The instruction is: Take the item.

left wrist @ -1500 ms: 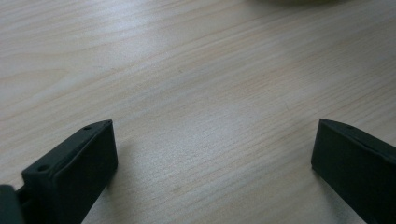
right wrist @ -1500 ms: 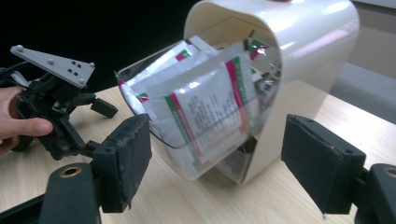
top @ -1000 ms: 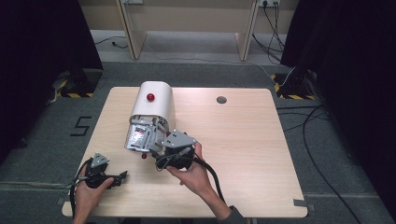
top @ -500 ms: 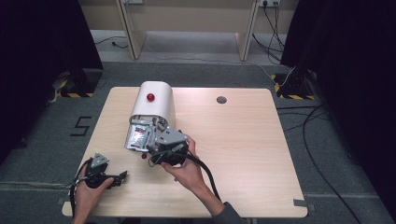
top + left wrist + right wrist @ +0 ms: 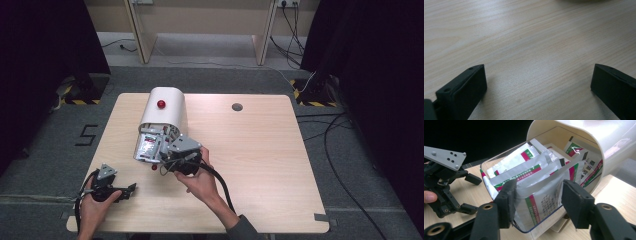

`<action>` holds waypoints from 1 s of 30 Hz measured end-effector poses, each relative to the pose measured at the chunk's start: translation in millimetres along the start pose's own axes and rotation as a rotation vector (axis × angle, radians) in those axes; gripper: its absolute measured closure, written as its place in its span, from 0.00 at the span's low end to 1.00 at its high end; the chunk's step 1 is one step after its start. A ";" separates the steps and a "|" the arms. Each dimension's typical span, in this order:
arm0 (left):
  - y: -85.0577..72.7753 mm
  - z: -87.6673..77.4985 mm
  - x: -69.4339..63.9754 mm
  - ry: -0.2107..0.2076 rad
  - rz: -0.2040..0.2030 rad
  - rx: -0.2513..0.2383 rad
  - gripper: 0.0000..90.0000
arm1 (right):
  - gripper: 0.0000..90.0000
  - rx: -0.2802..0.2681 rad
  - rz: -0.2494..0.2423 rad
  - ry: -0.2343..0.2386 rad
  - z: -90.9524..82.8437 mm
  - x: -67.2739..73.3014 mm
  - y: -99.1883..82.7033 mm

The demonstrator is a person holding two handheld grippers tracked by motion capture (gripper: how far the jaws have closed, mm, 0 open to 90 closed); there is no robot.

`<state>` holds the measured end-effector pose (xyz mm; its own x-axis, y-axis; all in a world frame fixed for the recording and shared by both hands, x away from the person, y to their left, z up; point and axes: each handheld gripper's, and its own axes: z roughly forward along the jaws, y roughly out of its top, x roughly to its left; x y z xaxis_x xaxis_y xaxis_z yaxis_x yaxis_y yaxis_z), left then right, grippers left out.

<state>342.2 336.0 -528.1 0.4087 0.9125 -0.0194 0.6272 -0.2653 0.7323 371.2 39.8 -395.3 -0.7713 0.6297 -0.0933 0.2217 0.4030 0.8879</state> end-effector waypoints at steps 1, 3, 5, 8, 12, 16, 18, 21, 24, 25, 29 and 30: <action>0.0 0.0 0.0 0.000 0.000 0.000 0.00 | 0.57 0.005 0.003 0.004 0.1 -1.0 -0.2; 0.0 0.0 0.0 0.000 0.000 0.000 0.00 | 0.59 0.011 0.003 0.006 0.1 -1.9 -0.8; 0.0 0.0 0.0 0.000 0.000 0.000 0.00 | 0.60 0.016 0.005 0.005 1.1 -1.9 -1.1; -0.1 -0.1 0.0 0.000 0.000 -0.001 0.00 | 0.66 0.015 -0.005 -0.003 2.4 -1.7 -0.5; -0.2 -0.3 0.1 0.000 0.002 0.002 0.00 | 0.81 -0.002 -0.018 -0.011 1.6 -3.2 0.0; -0.2 -0.4 0.1 0.001 0.002 0.002 0.00 | 0.91 -0.031 -0.022 -0.004 1.0 -7.5 -0.8; -0.2 -0.4 0.1 0.000 0.001 0.002 0.00 | 0.94 -0.044 -0.022 0.001 0.0 -8.1 -1.4; -0.2 -0.4 0.1 0.001 0.001 0.002 0.00 | 0.96 -0.072 -0.032 0.010 -5.6 -5.6 -1.1; -0.2 -0.5 0.1 0.000 0.001 0.002 0.00 | 0.98 -0.093 -0.054 0.025 -12.6 -2.7 1.7; -0.3 -0.5 0.1 0.000 0.001 0.002 0.00 | 0.98 -0.098 -0.062 0.029 -15.0 -1.9 2.6; -0.4 -0.5 0.0 0.001 0.001 0.001 0.00 | 0.98 -0.117 -0.069 0.050 -23.5 -0.4 5.5; -0.4 -0.5 0.0 0.001 0.000 0.001 0.00 | 0.98 -0.122 -0.073 0.051 -25.3 -0.4 5.9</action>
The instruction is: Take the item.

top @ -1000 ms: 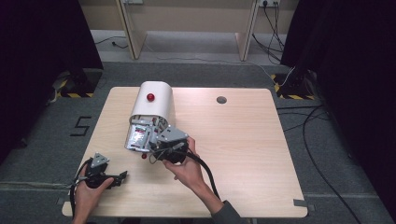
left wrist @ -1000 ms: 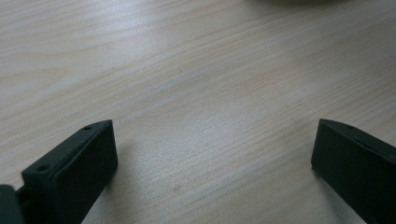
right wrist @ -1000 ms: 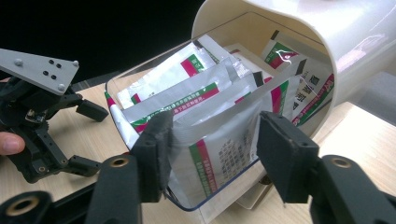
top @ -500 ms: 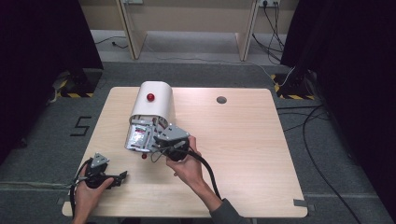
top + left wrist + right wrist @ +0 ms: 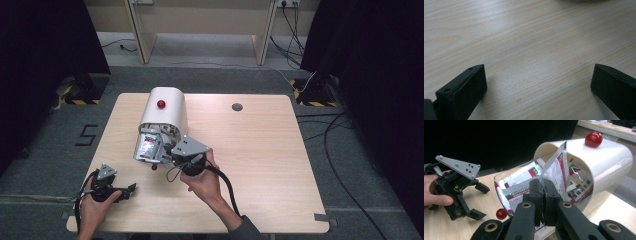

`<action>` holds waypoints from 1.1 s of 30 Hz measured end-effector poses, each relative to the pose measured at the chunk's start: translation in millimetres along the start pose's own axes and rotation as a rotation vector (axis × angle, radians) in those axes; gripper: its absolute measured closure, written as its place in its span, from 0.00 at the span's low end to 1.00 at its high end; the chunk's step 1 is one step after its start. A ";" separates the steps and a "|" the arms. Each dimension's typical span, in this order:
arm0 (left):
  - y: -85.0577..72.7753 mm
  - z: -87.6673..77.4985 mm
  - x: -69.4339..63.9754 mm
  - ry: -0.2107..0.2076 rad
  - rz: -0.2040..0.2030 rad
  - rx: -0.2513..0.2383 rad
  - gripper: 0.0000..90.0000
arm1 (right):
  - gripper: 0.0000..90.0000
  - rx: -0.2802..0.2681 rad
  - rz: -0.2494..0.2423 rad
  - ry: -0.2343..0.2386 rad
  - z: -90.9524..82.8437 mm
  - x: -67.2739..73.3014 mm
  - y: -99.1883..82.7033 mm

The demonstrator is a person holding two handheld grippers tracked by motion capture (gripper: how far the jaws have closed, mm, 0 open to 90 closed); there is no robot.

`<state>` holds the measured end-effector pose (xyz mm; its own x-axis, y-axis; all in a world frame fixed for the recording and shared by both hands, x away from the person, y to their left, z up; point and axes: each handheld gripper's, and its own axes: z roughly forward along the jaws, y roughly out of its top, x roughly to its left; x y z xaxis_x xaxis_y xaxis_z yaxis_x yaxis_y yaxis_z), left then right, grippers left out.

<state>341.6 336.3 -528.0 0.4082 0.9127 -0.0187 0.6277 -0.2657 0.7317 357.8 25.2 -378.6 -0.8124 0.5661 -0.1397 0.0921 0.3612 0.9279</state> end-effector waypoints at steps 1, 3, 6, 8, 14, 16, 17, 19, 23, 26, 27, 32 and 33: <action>0.0 0.0 0.0 0.000 0.000 0.000 0.00 | 0.99 -0.005 -0.004 0.001 -2.2 -0.1 0.6; 0.0 0.0 0.0 0.000 0.000 0.000 0.00 | 0.99 -0.010 -0.002 0.003 -5.3 -0.9 1.3; 0.0 0.0 0.0 0.000 0.000 0.000 0.00 | 0.99 -0.026 0.000 0.008 -9.8 -3.3 2.8; 0.0 0.0 0.0 0.000 0.000 0.000 0.00 | 0.99 -0.033 0.000 0.008 -11.9 -3.9 3.7; -0.1 0.0 0.0 0.000 0.000 0.000 0.00 | 0.99 -0.064 0.009 0.027 -20.3 -5.2 9.1; -0.1 -0.1 -0.1 0.000 0.000 0.000 0.00 | 0.99 -0.068 0.005 0.025 -23.1 -6.1 10.9; -0.1 -0.1 -0.1 0.001 -0.001 0.000 0.00 | 0.99 -0.071 0.003 0.025 -24.4 -6.8 11.5; -0.1 -0.1 -0.1 0.000 -0.001 0.000 0.00 | 0.99 -0.077 0.009 0.024 -27.5 -8.5 12.4; -0.1 -0.1 -0.1 0.000 -0.001 0.000 0.00 | 0.99 -0.092 0.009 0.015 -33.7 -12.9 14.1; -0.1 -0.1 -0.1 0.000 -0.001 0.000 0.00 | 0.99 -0.102 0.013 0.005 -40.2 -16.4 15.1; -0.2 -0.1 -0.1 0.001 -0.001 0.000 0.00 | 0.99 -0.106 0.012 0.000 -42.4 -18.0 15.3; -0.2 -0.2 -0.1 0.001 -0.001 0.000 0.00 | 0.99 -0.110 0.018 -0.026 -53.3 -27.3 11.8; -0.2 -0.2 -0.1 0.000 -0.001 0.000 0.00 | 0.99 -0.110 0.016 -0.033 -55.4 -30.2 10.0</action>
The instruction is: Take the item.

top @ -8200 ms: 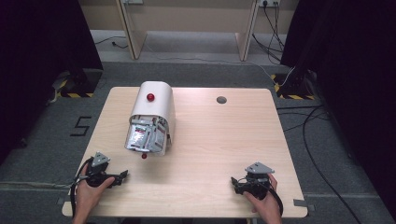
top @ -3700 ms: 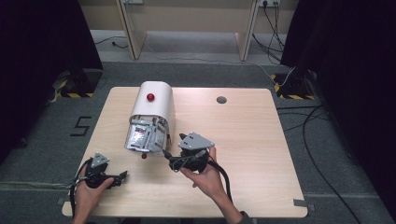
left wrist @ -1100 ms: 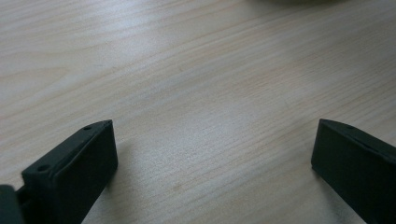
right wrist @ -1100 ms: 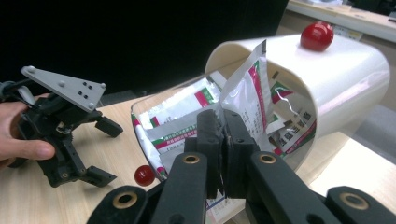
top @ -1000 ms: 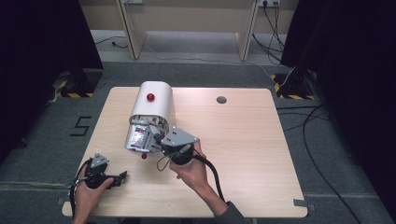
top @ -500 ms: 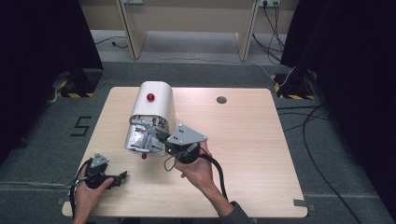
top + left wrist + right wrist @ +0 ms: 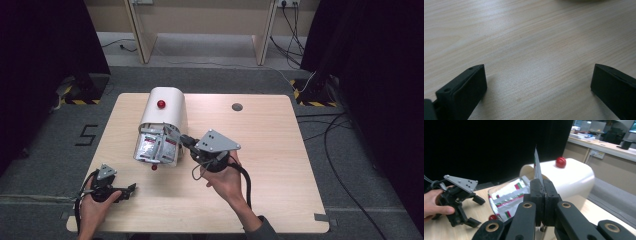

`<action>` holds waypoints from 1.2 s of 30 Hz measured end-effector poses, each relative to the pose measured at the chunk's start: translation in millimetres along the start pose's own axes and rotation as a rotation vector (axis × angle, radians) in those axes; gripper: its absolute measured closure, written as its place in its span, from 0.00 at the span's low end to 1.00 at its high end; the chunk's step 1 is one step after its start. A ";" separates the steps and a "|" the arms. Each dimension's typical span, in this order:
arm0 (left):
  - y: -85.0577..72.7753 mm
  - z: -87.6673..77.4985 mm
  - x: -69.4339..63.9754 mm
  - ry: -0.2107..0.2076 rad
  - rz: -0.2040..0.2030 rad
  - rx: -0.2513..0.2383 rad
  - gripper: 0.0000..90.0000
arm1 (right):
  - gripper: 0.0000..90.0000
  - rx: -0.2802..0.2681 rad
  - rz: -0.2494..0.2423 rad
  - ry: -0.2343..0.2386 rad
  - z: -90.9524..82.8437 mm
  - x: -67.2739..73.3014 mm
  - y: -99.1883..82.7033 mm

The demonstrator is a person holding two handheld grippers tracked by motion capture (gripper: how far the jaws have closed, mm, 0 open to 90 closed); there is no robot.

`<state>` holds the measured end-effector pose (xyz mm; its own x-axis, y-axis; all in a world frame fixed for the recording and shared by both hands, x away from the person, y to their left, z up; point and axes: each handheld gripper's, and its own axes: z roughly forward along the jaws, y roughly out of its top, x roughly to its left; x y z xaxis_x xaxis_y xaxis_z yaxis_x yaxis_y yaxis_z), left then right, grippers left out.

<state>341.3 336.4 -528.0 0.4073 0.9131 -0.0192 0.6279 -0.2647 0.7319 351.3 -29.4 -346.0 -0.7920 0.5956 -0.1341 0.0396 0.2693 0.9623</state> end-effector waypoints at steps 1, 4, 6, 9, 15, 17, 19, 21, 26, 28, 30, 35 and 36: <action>0.0 0.0 0.0 0.000 0.000 0.000 0.00 | 0.99 0.000 -0.001 -0.005 -1.4 -1.8 -1.0; 0.0 0.0 0.0 0.000 -0.001 0.000 0.00 | 0.99 0.006 -0.001 -0.019 -6.8 -8.5 -5.4; 0.0 0.0 -0.1 0.000 -0.001 0.000 0.00 | 0.99 0.011 -0.001 -0.030 -10.6 -13.3 -7.7; 0.0 0.0 0.0 0.000 0.000 0.000 0.00 | 0.99 0.016 0.003 -0.048 -18.7 -20.4 -11.5; 0.0 -0.1 0.1 0.000 0.001 0.001 0.00 | 0.99 0.035 0.018 -0.088 -31.3 -34.3 -26.6; 0.0 0.0 0.0 0.000 0.000 0.000 0.00 | 0.99 0.045 0.027 -0.097 -33.4 -38.4 -34.0; 0.0 0.0 0.0 0.000 0.000 0.000 0.00 | 0.99 0.049 0.037 -0.106 -35.9 -41.6 -41.7; 0.0 0.0 0.0 0.000 -0.001 0.000 0.00 | 0.99 0.055 0.049 -0.115 -38.3 -44.8 -49.1; 0.0 0.0 0.0 0.001 -0.001 0.000 0.00 | 0.99 0.071 0.081 -0.131 -41.4 -50.9 -65.2; 0.0 0.0 0.0 0.001 -0.001 0.000 0.00 | 0.99 0.074 0.087 -0.135 -41.9 -52.4 -70.0; 0.0 0.0 0.0 0.000 -0.001 0.000 0.00 | 0.99 0.077 0.094 -0.140 -42.4 -53.7 -74.0; 0.0 0.0 0.0 0.000 0.000 0.000 0.00 | 0.99 0.091 0.105 -0.146 -40.7 -56.8 -81.6; 0.0 0.0 0.0 0.001 0.000 0.000 0.00 | 0.99 0.095 0.107 -0.148 -40.2 -57.3 -82.7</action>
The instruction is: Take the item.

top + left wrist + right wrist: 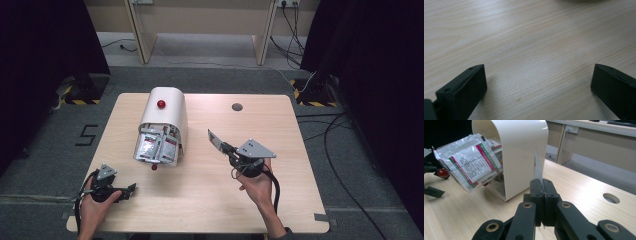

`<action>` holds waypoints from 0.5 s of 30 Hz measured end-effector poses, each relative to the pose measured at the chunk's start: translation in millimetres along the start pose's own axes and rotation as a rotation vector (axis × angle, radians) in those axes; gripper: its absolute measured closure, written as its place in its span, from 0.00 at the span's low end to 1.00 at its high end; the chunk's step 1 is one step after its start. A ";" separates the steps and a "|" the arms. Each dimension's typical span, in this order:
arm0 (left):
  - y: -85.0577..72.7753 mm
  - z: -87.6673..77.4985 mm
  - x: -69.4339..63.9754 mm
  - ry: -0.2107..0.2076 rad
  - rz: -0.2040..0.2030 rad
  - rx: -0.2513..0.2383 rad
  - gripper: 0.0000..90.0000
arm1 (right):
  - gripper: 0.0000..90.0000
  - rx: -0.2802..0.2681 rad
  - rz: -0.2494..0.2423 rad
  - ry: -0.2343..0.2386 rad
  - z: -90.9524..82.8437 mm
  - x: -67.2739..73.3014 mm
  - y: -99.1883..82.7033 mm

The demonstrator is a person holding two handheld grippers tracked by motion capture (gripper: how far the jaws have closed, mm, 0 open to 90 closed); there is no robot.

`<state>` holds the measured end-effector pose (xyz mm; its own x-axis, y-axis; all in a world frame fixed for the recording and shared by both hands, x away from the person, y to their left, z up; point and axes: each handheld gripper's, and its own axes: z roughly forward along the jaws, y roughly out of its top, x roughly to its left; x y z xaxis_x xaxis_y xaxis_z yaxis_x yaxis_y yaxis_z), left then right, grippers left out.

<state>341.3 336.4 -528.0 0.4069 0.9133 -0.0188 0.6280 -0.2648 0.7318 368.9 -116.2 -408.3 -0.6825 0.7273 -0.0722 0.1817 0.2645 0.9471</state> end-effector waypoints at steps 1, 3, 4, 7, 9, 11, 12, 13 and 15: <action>0.0 0.0 -0.1 0.000 -0.001 0.000 0.00 | 0.99 0.002 -0.001 -0.002 0.9 -0.6 -1.1; 0.0 0.0 -0.1 0.000 -0.001 0.000 0.00 | 0.99 0.012 0.002 -0.006 3.1 -1.3 -3.5; 0.0 0.0 -0.1 0.000 -0.001 0.000 0.00 | 0.99 0.018 0.005 -0.006 4.3 -1.7 -4.8; 0.0 0.0 0.0 0.000 0.000 0.000 0.00 | 0.99 0.029 0.002 -0.012 7.8 -4.5 -9.1; 0.0 0.0 -0.1 0.000 -0.001 0.000 0.00 | 0.99 0.043 0.008 -0.016 9.8 -5.7 -12.1; 0.0 0.0 -0.1 0.000 -0.001 0.000 0.00 | 0.99 0.055 0.012 -0.018 12.1 -7.0 -15.2; 0.0 0.0 0.0 0.000 0.000 0.000 0.00 | 0.99 0.059 0.014 -0.019 13.6 -7.4 -16.9; 0.0 0.0 -0.1 0.000 -0.001 0.000 0.00 | 0.99 0.066 0.013 -0.020 15.1 -7.9 -18.4; 0.0 0.0 -0.1 0.000 -0.001 0.000 0.00 | 0.99 0.076 0.013 -0.020 17.8 -8.4 -21.6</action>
<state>341.2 336.3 -528.0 0.4063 0.9135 -0.0193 0.6283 -0.2640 0.7318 383.4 -116.7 -433.7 -0.6655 0.7434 -0.0670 0.2444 0.3019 0.9215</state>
